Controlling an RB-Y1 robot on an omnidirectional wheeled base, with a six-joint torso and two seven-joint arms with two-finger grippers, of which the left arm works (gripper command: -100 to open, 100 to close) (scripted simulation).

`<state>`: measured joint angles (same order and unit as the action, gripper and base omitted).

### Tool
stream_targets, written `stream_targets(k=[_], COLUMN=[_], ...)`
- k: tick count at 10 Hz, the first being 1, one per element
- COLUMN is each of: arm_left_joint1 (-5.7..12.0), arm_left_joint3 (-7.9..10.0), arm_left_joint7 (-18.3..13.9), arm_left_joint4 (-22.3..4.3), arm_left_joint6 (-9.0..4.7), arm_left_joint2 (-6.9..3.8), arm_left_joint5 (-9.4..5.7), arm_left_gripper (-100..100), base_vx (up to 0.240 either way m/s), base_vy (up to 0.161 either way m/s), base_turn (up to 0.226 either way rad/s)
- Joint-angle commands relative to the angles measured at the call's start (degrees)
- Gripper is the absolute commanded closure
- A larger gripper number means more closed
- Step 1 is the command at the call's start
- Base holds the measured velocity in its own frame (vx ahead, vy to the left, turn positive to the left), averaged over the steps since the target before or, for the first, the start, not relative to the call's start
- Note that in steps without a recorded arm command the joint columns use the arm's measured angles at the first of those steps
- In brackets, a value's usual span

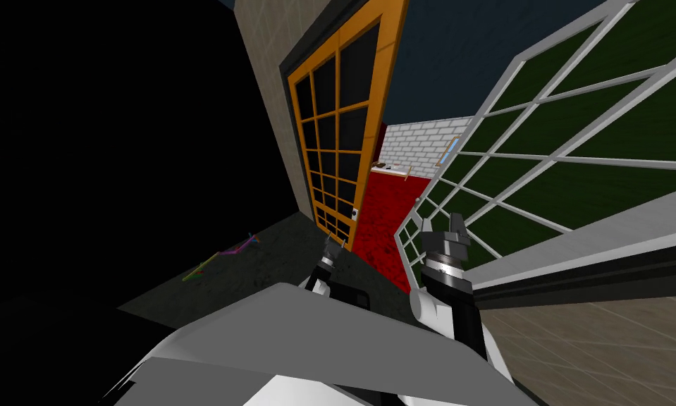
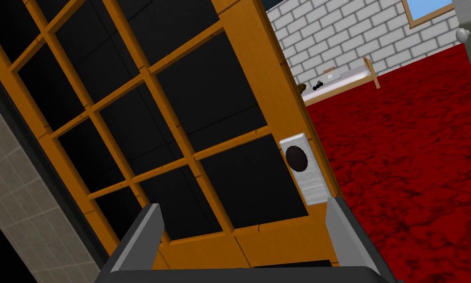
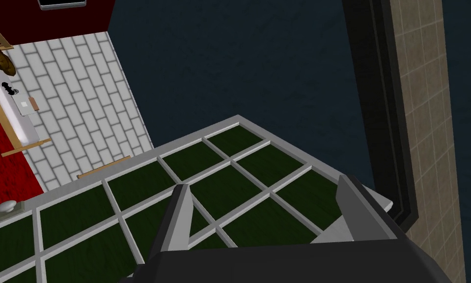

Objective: Push the door open

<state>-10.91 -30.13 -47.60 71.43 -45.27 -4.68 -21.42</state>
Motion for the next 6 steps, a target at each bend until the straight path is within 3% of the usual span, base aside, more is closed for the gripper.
stream_targets(k=[1, 6], arm_left_joint1=[0.70, 2.10], arm_left_joint3=[-1.16, -3.22], arm_left_joint7=[-2.37, -6.07], arm_left_joint4=[-2.36, -7.08], arm_left_joint6=[-0.25, -1.08], arm_left_joint2=[0.12, 0.90], arm_left_joint5=[-0.71, -1.80], arm_left_gripper=[-100, -100], base_vx=[0.159, 0.108], base_vy=[0.053, 0.047], base_turn=[-0.061, -0.058])
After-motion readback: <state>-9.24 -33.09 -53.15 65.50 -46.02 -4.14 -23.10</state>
